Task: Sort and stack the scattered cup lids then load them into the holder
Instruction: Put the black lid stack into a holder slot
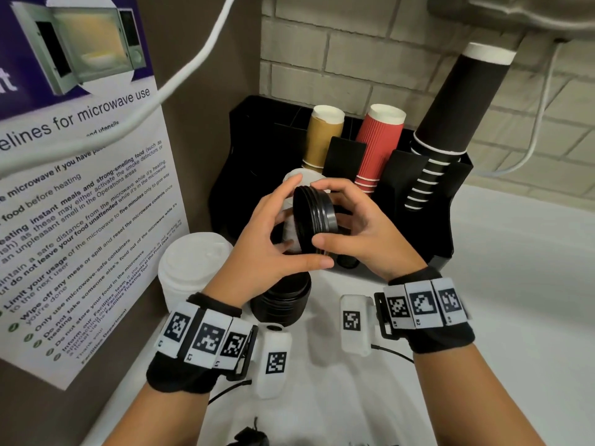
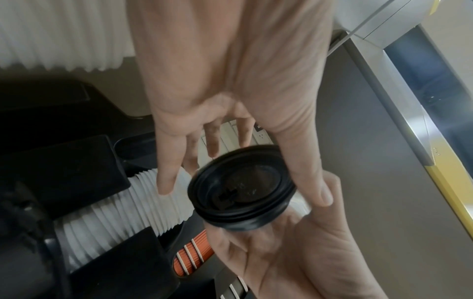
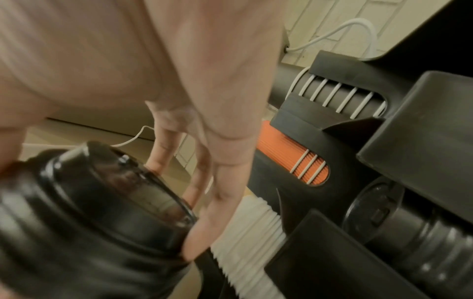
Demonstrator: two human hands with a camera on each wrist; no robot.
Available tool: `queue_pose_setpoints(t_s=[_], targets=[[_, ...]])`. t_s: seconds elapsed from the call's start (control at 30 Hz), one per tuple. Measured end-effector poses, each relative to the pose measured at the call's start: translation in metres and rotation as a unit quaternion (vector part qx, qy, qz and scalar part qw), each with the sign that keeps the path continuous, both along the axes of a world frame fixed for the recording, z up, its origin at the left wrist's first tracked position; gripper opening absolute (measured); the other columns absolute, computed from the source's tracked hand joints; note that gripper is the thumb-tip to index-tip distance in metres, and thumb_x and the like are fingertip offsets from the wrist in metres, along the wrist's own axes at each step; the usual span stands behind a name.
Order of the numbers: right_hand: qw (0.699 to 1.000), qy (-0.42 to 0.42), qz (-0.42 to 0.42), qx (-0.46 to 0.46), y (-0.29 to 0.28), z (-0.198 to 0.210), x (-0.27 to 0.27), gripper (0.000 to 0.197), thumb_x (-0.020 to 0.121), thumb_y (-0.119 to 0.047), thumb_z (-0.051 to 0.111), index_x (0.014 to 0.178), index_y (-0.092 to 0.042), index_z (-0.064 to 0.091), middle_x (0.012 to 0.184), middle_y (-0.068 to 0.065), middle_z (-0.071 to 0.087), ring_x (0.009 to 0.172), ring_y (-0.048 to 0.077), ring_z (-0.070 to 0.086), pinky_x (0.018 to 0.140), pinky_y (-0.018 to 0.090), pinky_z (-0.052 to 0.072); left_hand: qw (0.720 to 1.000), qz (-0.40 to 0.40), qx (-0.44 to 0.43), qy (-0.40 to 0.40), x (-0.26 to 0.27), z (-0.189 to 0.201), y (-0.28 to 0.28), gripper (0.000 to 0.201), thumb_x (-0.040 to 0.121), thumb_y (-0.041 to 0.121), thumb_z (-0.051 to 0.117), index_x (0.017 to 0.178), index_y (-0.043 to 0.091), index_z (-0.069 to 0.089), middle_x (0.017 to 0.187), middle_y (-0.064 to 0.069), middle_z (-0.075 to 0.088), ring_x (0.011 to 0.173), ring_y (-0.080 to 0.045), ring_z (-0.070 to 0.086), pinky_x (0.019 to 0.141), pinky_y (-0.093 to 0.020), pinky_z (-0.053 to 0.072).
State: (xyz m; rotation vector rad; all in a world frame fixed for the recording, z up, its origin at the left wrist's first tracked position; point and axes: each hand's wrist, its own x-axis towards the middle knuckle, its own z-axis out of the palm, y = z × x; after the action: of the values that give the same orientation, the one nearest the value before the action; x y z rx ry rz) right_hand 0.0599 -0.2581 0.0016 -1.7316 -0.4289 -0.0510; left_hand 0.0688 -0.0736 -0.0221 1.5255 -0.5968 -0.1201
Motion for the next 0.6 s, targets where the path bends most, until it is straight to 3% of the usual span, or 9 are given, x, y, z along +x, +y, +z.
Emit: queue_pose_setpoints(t_s=[0.1,0.2,0.23,0.3,0.33,0.43,0.6], targets=[[0.995,-0.041,-0.092,-0.014,-0.014,0.005,0.005,0.061,0.069,-0.018,0.079,0.123,-0.024,0.052,0.121,-0.002,0.058,0.11,0.011,0.06,0.089,0.027,0.051,1.0,0.021,-0.01,-0.002,0.002,0.0,0.003,0.102,0.056,0.037,0.091,0.136,0.057,0.032,0.147,0.017,0.033,0.136,-0.003,0.04,0.106,-0.038,0.044],[0.962,-0.055,-0.234,-0.126,-0.039,0.007,0.02,0.064,0.069,-0.018,0.082,0.123,-0.032,0.051,0.123,0.0,0.051,0.109,0.014,0.058,0.095,0.033,0.051,0.997,0.068,-0.025,-0.017,0.003,0.002,0.01,0.084,0.065,0.036,0.083,0.135,0.049,0.038,0.144,0.013,0.038,0.128,0.0,0.047,0.101,-0.028,0.046],[0.949,-0.046,-0.259,-0.174,-0.046,0.005,0.025,0.067,0.068,-0.018,0.082,0.125,-0.033,0.05,0.124,0.002,0.047,0.107,0.015,0.057,0.095,0.027,0.05,0.996,0.087,-0.028,-0.022,0.004,0.003,0.011,0.078,0.069,0.038,0.083,0.134,0.047,0.041,0.142,0.011,0.041,0.125,0.0,0.05,0.098,-0.022,0.048],[0.922,-0.028,-0.268,-0.276,-0.056,0.001,0.035,0.071,0.066,-0.018,0.082,0.128,-0.029,0.05,0.121,0.002,0.039,0.103,0.015,0.054,0.087,0.005,0.042,0.992,0.119,-0.033,-0.032,0.006,0.006,0.015,0.065,0.075,0.039,0.079,0.13,0.043,0.044,0.138,0.007,0.045,0.12,-0.003,0.054,0.09,-0.013,0.048],[0.908,-0.017,-0.259,-0.328,-0.06,-0.002,0.04,0.074,0.065,-0.018,0.082,0.131,-0.028,0.049,0.12,0.002,0.036,0.105,0.017,0.052,0.086,0.003,0.037,0.99,0.129,-0.036,-0.037,0.007,0.007,0.016,0.061,0.077,0.037,0.076,0.129,0.041,0.045,0.137,0.005,0.046,0.119,-0.005,0.055,0.088,-0.011,0.047],[0.87,0.036,-0.194,-0.453,-0.062,-0.007,0.052,0.082,0.063,-0.019,0.083,0.137,-0.027,0.046,0.127,0.005,0.034,0.118,0.026,0.047,0.097,0.025,0.04,0.987,0.142,-0.05,-0.048,0.008,0.01,0.017,0.052,0.084,0.019,0.071,0.127,0.036,0.046,0.135,0.0,0.047,0.117,-0.012,0.057,0.086,-0.011,0.048],[0.806,0.078,-0.104,-0.578,-0.051,-0.016,0.064,0.093,0.065,-0.016,0.083,0.145,-0.021,0.036,0.139,0.011,0.031,0.119,0.031,0.046,0.094,0.036,0.048,0.988,0.128,-0.061,-0.055,0.007,0.013,0.016,0.05,0.082,0.018,0.07,0.122,0.04,0.047,0.131,0.002,0.048,0.115,-0.013,0.058,0.086,-0.013,0.048]])
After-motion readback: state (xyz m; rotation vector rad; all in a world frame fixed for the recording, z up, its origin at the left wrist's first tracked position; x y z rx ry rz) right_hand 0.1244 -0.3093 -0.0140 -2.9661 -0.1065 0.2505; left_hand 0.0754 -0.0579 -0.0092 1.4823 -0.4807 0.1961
